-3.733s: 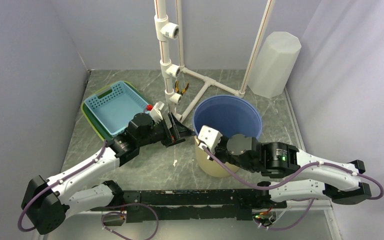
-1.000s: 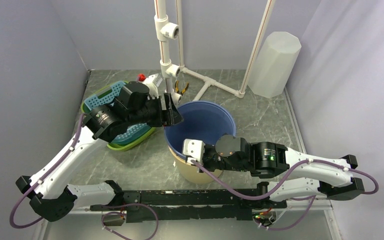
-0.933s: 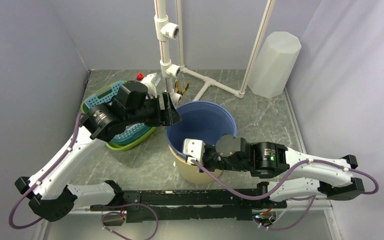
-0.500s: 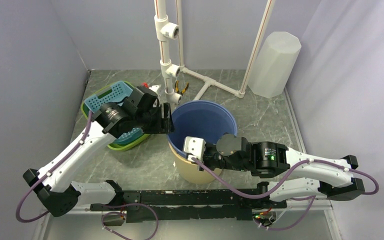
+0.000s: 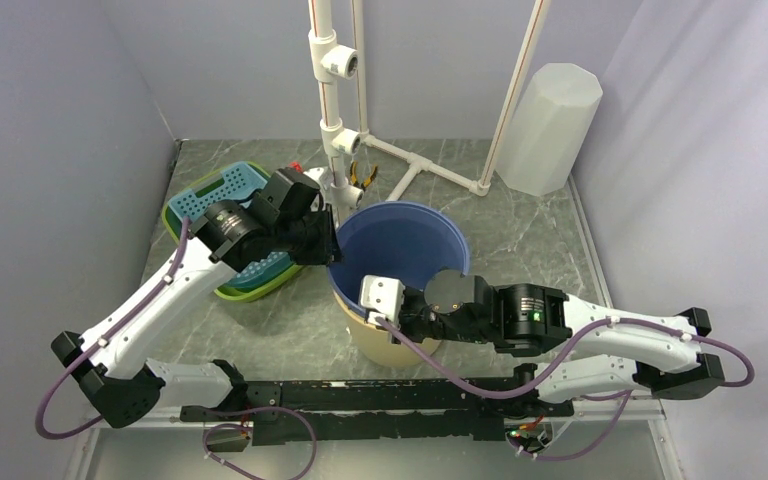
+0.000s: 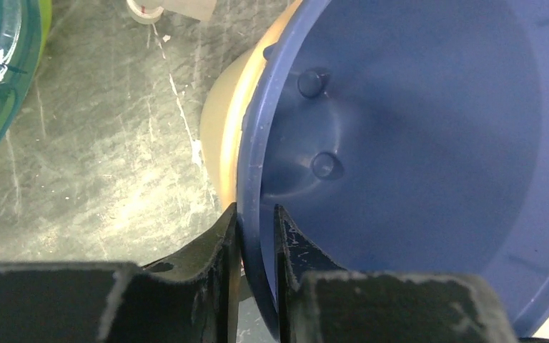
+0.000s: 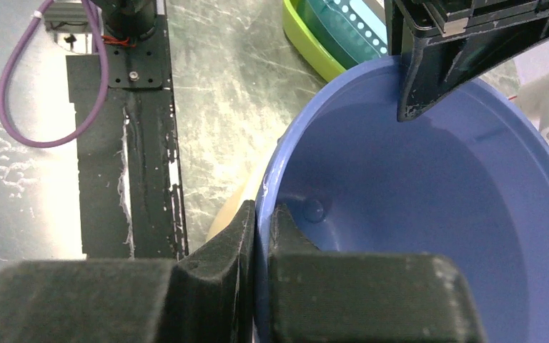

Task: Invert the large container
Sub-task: Adjust the container at the center of the board.

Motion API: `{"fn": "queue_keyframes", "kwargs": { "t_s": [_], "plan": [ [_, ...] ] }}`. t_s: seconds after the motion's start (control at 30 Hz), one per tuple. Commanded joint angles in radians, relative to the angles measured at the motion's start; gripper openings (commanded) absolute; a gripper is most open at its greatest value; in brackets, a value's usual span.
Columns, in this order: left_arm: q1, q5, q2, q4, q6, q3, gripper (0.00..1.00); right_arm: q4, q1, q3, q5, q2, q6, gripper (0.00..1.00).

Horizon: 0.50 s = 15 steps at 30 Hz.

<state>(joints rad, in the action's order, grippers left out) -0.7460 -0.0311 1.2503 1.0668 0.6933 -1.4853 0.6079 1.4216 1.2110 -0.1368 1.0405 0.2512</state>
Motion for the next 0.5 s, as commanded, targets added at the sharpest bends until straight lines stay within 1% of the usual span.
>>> {"fn": "queue_keyframes", "kwargs": {
  "t_s": [0.0,0.03,0.07,0.1,0.13,0.2,0.27,0.3,0.37,0.47],
  "plan": [
    [0.007,0.014,0.001,0.013,-0.041,-0.039,0.04,-0.074,0.001,0.079,-0.068,-0.023,-0.007,0.02],
    [0.007,0.022,-0.002,0.013,-0.039,-0.038,0.03,-0.073,0.000,0.086,-0.092,-0.022,-0.013,0.06],
    [0.007,0.029,-0.005,0.017,-0.036,-0.035,0.03,-0.074,0.001,0.094,-0.118,-0.022,-0.025,0.20],
    [0.007,0.029,-0.009,0.020,-0.032,-0.033,0.03,-0.075,0.001,0.104,-0.150,-0.023,-0.040,0.37],
    [0.007,0.045,-0.015,0.023,-0.030,-0.033,0.03,-0.076,0.001,0.114,-0.180,-0.024,-0.058,0.48],
    [0.008,0.081,-0.026,0.031,-0.028,-0.032,0.03,-0.074,-0.001,0.140,-0.258,-0.019,-0.102,0.61],
    [0.007,0.090,-0.035,0.033,-0.027,-0.030,0.03,-0.063,-0.001,0.193,-0.364,0.003,-0.152,0.68],
    [0.007,0.094,-0.040,0.032,-0.026,-0.030,0.03,-0.042,-0.002,0.227,-0.411,0.017,-0.180,0.70],
    [0.007,0.100,-0.040,0.032,-0.025,-0.034,0.03,0.046,-0.003,0.305,-0.470,0.041,-0.233,0.71],
    [0.007,0.101,-0.044,0.025,-0.019,-0.039,0.03,0.190,-0.023,0.378,-0.571,0.063,-0.349,0.76]
  ]
}}
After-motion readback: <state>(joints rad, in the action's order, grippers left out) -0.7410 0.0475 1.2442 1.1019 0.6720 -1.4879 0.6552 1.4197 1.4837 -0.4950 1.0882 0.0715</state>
